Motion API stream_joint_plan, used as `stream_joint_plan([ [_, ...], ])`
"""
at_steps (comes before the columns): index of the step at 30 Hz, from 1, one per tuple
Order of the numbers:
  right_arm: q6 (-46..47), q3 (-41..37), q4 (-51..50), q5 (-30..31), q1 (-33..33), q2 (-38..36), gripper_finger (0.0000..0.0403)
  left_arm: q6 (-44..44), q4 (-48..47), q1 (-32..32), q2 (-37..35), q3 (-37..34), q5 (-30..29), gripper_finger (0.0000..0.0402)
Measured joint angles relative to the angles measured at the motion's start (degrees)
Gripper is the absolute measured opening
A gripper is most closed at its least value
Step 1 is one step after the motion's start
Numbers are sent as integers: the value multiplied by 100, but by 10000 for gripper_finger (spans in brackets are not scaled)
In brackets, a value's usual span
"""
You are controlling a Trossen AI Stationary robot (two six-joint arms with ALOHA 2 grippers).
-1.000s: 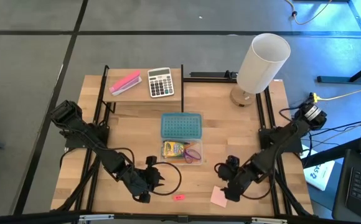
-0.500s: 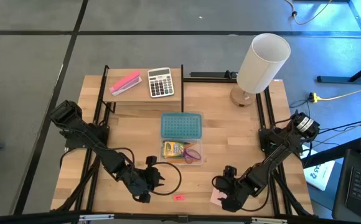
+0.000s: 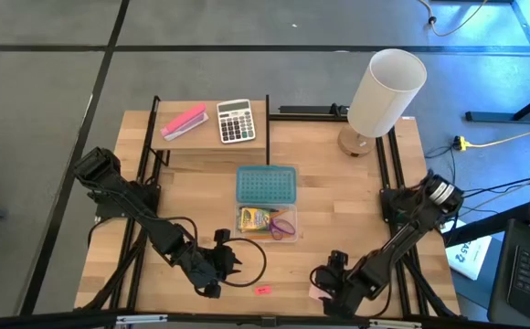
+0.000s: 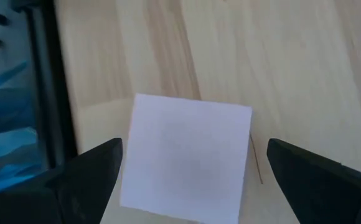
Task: Pack school essentials
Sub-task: Put the pink sticky notes into the blue supply box
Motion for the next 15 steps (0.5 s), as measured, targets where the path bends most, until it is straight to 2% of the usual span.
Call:
stream_joint_plan([
  [15, 114, 9, 186, 80, 70, 368, 400, 0, 0, -1, 0, -2, 0, 86],
])
